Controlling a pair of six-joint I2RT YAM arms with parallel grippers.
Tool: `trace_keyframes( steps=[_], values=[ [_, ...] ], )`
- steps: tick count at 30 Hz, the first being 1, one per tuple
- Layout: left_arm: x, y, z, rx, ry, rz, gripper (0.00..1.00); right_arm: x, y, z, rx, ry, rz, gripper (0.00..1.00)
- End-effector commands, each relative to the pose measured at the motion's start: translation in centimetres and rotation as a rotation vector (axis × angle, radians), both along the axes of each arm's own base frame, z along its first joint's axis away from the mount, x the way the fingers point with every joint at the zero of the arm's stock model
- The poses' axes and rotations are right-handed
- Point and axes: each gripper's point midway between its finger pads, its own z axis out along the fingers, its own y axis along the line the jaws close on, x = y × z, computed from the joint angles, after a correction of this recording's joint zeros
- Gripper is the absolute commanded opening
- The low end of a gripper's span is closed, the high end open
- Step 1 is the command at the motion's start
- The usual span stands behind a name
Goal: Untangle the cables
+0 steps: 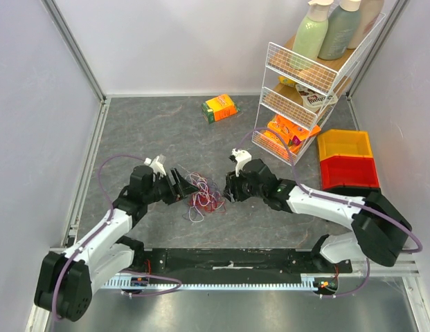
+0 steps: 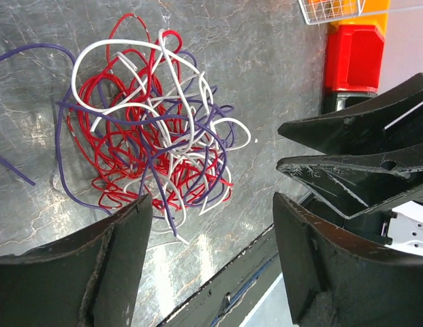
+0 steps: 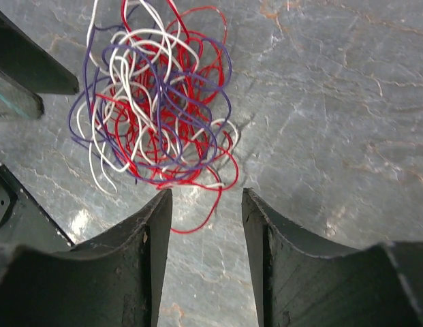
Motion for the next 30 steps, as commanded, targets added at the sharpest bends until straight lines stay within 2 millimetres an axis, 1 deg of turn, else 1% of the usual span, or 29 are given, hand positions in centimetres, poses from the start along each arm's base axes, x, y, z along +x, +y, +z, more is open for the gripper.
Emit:
trace_keyframes(
  steps=[1,3,5,7,9,14,16,17,18,19,20,21,22,25,27,30],
  values=[
    [0.7,-0.9,0.6,-0.016,-0.046,-0.054,0.78,1.5,2.7,0.7,0.099,-0.046,0.016,0.53],
    [0.8,-1.2,0.4,-0.016,-0.044,-0.061,0.77,2.3,3.0,-0.7,0.058,-0.039,0.014,0.51],
    [1.3,-1.2,0.2,-0.008,-0.042,-0.048,0.72,2.7,3.4,-2.1,0.030,-0.030,0.024,0.49],
    [1.8,-1.3,-0.3,0.017,-0.036,-0.034,0.68,3.0,3.7,-3.0,0.011,-0.026,0.025,0.47],
    [2.2,-1.4,-1.0,0.043,-0.019,-0.035,0.65,3.5,3.4,-3.7,-0.017,-0.036,0.008,0.43],
    [2.4,-1.7,-3.5,0.093,0.059,-0.022,0.52,4.1,3.8,-3.2,-0.002,-0.070,0.009,0.26],
    [2.4,-1.6,-4.2,0.102,0.081,-0.011,0.50,4.3,3.8,-2.9,0.001,-0.092,0.003,0.25],
    [2.3,-1.7,-4.5,0.105,0.088,-0.010,0.49,4.4,4.0,-2.7,0.006,-0.101,0.007,0.25],
    [2.3,-1.7,-4.7,0.103,0.093,-0.010,0.49,4.3,3.9,-2.9,0.000,-0.099,0.010,0.27],
    [2.3,-1.7,-4.6,0.099,0.088,-0.008,0.50,4.3,4.0,-2.6,0.005,-0.104,0.012,0.32],
    [2.1,-1.7,-4.7,0.097,0.088,-0.008,0.50,4.1,4.1,-2.4,0.011,-0.107,0.014,0.39],
    [2.1,-1.7,-4.5,0.095,0.081,-0.006,0.50,4.0,4.0,-2.3,0.012,-0.103,0.013,0.44],
    [2.0,-1.6,-4.4,0.095,0.076,-0.003,0.49,4.3,3.5,-2.2,-0.004,-0.108,-0.016,0.45],
    [1.9,-1.3,-4.2,0.104,0.065,0.006,0.49,4.1,2.3,-1.2,-0.037,-0.139,-0.059,0.46],
    [1.7,-1.2,-4.4,0.111,0.067,0.003,0.48,3.7,1.7,-0.5,-0.048,-0.162,-0.061,0.47],
    [1.4,-1.0,-4.7,0.121,0.075,-0.005,0.45,3.2,1.4,0.6,-0.037,-0.175,-0.055,0.47]
  ],
)
